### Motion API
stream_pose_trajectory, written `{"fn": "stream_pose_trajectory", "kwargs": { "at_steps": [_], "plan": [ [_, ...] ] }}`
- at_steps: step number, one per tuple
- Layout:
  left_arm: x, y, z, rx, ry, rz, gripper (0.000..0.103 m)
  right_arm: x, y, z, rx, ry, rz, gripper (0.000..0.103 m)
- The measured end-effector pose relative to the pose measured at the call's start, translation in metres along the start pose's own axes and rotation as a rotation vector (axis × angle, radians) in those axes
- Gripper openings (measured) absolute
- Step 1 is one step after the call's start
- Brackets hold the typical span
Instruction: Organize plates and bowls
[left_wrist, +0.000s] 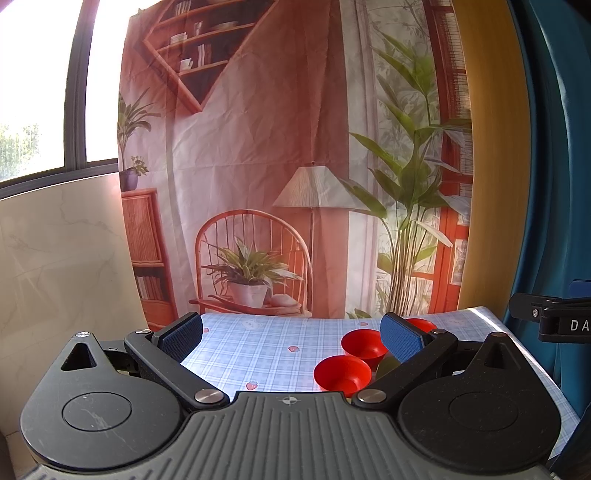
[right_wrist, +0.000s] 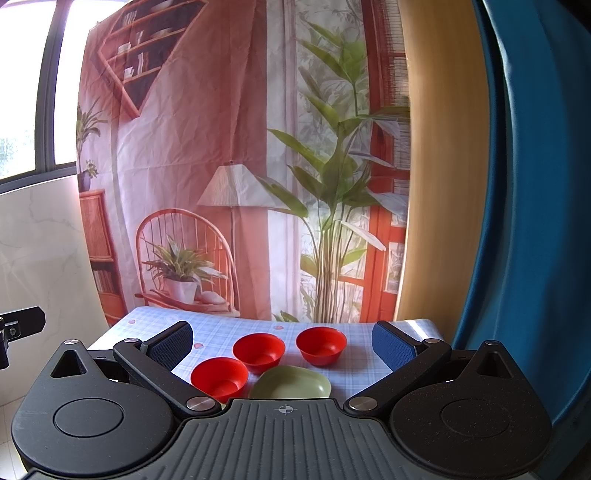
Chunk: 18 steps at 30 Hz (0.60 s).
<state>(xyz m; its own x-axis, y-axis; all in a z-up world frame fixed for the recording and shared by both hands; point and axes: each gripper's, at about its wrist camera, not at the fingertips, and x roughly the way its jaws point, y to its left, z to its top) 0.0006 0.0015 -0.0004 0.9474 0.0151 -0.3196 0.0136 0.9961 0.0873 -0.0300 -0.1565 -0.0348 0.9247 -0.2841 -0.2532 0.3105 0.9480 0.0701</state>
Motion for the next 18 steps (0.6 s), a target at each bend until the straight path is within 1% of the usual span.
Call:
{"fn": "stream_pose_trajectory", "kwargs": {
  "at_steps": [18],
  "plan": [
    [0.0002,-0.001,-0.0002,-0.002,0.006,0.006,0.103,0.0001,-0.0024,-0.0001,0.004,-0.002,-0.002,0.103]
  ]
}}
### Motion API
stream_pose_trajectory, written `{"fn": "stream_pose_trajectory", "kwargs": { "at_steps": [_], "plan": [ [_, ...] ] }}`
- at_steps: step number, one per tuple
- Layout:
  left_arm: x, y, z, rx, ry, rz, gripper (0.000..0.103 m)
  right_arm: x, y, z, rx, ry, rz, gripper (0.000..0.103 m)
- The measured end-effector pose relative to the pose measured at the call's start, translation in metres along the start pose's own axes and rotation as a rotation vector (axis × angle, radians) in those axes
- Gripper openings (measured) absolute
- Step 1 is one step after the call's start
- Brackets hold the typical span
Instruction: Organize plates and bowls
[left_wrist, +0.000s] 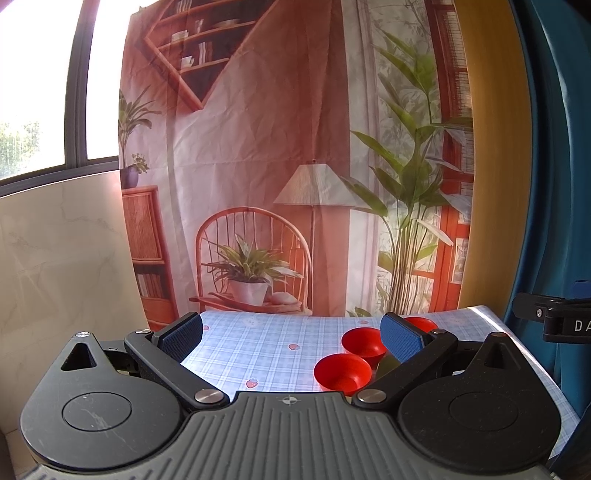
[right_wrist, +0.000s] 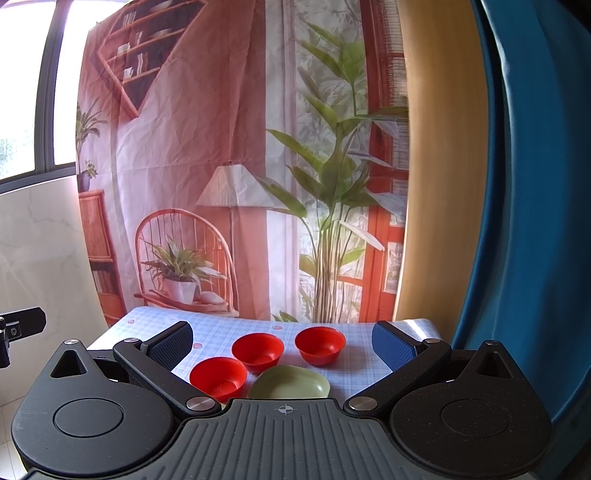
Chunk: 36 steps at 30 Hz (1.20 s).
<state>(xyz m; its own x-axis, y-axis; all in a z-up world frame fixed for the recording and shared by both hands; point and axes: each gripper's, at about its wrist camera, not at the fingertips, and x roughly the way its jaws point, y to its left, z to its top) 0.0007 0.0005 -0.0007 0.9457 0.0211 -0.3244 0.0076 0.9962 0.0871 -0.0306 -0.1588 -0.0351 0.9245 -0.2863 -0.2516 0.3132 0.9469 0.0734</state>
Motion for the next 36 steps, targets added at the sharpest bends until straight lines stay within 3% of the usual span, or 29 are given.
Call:
{"fn": "stream_pose_trajectory", "kwargs": {
  "at_steps": [18,24,36],
  "plan": [
    [0.003,-0.002,-0.002,-0.008,0.013,-0.005,0.103,-0.001,-0.002,0.003,-0.003,-0.004,0.002,0.103],
    [0.009,-0.004,-0.005,-0.004,0.021,0.006,0.103,0.002,-0.006,0.0,0.042,-0.037,0.068,0.103],
    [0.069,-0.002,-0.029,-0.044,0.052,0.005,0.103,0.061,-0.006,-0.013,0.053,-0.164,0.071,0.103]
  ]
}}
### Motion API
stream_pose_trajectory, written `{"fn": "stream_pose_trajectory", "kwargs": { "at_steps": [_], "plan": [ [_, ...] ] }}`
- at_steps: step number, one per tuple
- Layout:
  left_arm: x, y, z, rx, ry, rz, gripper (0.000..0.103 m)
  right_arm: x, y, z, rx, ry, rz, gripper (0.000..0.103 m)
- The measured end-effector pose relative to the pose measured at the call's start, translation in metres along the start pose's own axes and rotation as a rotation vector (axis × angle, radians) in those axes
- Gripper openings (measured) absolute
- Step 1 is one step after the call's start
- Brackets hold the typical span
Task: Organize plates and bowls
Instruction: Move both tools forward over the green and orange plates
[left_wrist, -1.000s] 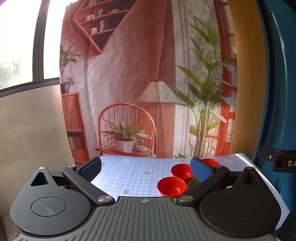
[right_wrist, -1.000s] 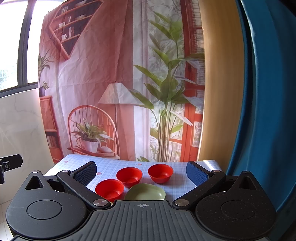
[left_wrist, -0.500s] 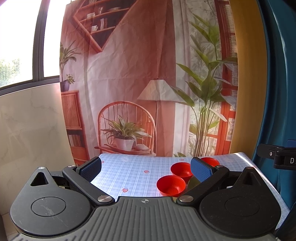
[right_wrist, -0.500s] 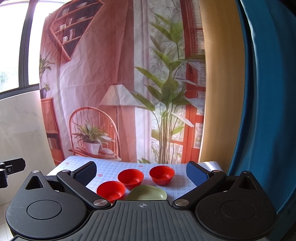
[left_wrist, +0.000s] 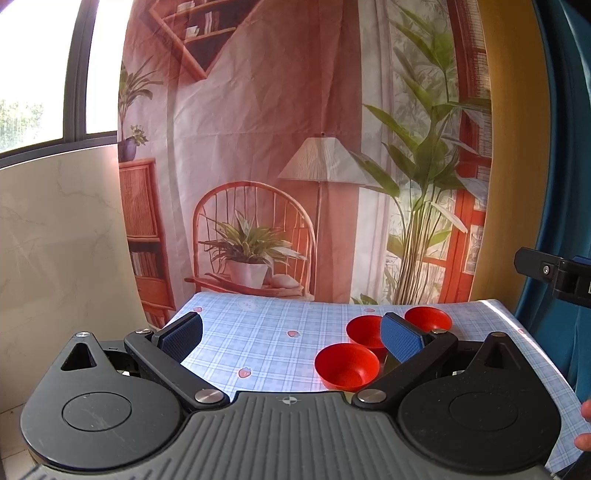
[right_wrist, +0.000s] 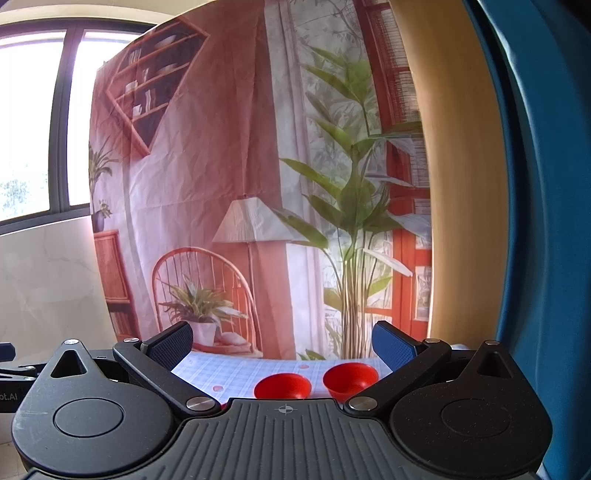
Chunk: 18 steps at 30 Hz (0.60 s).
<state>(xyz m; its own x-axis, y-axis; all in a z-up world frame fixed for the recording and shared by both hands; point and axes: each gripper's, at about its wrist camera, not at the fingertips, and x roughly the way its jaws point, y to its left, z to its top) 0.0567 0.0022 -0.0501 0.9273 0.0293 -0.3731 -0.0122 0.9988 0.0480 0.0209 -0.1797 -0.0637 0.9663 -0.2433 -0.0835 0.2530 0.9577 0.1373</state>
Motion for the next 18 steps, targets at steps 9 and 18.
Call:
{"fn": "stream_pose_trajectory", "kwargs": {
  "at_steps": [9,18],
  "plan": [
    [0.068,-0.006,-0.041,0.014,0.134,-0.013,0.103,0.064,-0.017,-0.063,0.095,0.155,0.013,0.103],
    [0.111,-0.025,-0.08,0.052,0.235,-0.056,0.102,0.088,-0.032,-0.146,0.025,0.334,-0.085,0.103]
  ]
}}
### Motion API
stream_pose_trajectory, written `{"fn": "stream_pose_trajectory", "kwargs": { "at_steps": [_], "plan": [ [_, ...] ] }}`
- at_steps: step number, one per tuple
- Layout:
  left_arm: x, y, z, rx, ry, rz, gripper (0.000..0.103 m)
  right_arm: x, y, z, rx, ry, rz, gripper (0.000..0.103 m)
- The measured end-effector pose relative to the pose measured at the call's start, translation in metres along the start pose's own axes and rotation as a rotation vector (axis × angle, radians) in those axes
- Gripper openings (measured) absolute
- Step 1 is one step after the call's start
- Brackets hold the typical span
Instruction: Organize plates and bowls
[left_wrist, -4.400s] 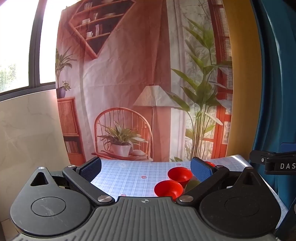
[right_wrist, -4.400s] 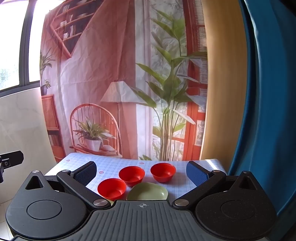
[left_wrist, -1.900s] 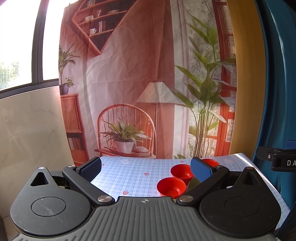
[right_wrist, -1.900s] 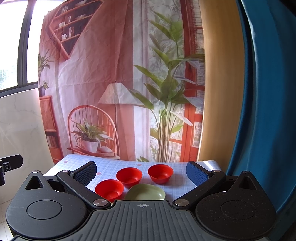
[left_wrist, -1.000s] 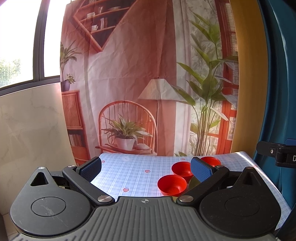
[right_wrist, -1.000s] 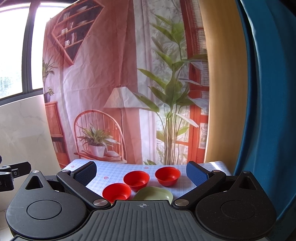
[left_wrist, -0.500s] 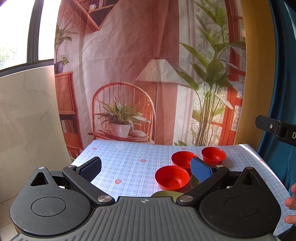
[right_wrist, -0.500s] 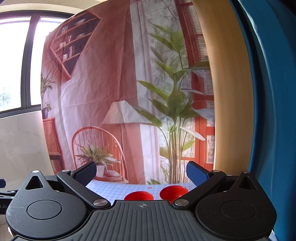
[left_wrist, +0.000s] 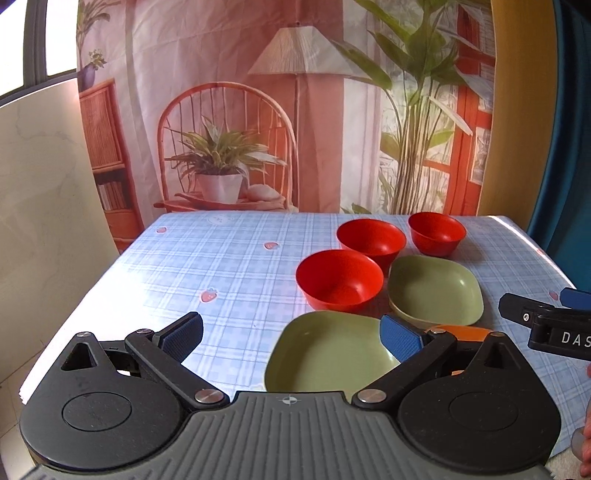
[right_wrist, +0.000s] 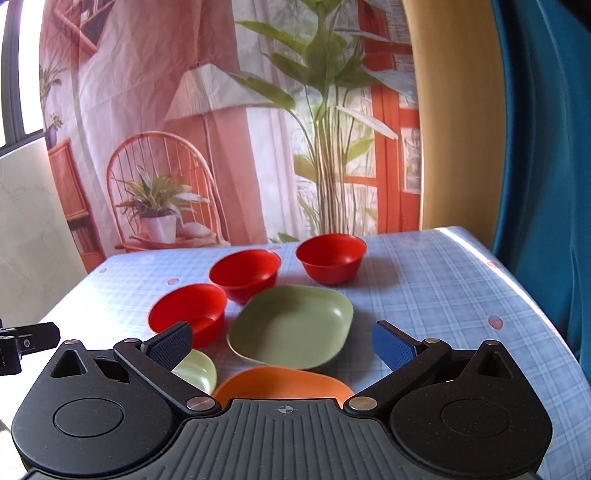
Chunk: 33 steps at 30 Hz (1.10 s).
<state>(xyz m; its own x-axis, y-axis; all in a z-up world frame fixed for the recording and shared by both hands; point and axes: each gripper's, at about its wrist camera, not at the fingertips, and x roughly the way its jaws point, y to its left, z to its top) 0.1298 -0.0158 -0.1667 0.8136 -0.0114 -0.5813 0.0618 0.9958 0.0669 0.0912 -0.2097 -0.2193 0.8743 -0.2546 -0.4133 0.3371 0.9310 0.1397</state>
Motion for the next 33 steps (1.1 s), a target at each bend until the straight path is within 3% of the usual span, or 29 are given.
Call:
{"fn": "stream_pose_trajectory", "kwargs": {
  "at_steps": [5,9,12,15,17,19,23,25,27,33],
  "plan": [
    [0.017,-0.005,-0.013,-0.034,0.039,-0.097,0.098,0.008,-0.02,-0.019,0.029,0.006,0.009,0.103],
    [0.029,-0.005,-0.017,-0.06,0.068,-0.075,0.097,0.017,-0.028,-0.025,0.037,0.029,0.028,0.103],
    [0.039,0.001,-0.017,-0.095,0.107,-0.091,0.09,0.022,-0.024,-0.025,-0.009,0.047,0.071,0.098],
    [0.051,0.009,-0.018,-0.129,0.147,-0.117,0.081,0.029,-0.014,-0.023,-0.062,0.06,0.128,0.083],
    [0.057,0.014,-0.02,-0.147,0.172,-0.128,0.069,0.035,-0.007,-0.022,-0.084,0.077,0.168,0.064],
    [0.062,0.021,-0.023,-0.17,0.19,-0.148,0.053,0.041,0.0,-0.023,-0.104,0.093,0.208,0.055],
    [0.071,0.033,-0.02,-0.221,0.215,-0.162,0.048,0.046,0.011,-0.028,-0.133,0.127,0.259,0.045],
    [0.071,0.043,-0.01,-0.228,0.171,-0.178,0.046,0.047,0.013,-0.029,-0.142,0.137,0.269,0.043],
    [0.065,0.049,0.001,-0.196,0.104,-0.131,0.046,0.047,0.014,-0.03,-0.143,0.148,0.276,0.041],
    [0.073,0.053,0.01,-0.148,0.075,-0.122,0.045,0.05,0.016,-0.029,-0.157,0.161,0.299,0.036]
  ]
}}
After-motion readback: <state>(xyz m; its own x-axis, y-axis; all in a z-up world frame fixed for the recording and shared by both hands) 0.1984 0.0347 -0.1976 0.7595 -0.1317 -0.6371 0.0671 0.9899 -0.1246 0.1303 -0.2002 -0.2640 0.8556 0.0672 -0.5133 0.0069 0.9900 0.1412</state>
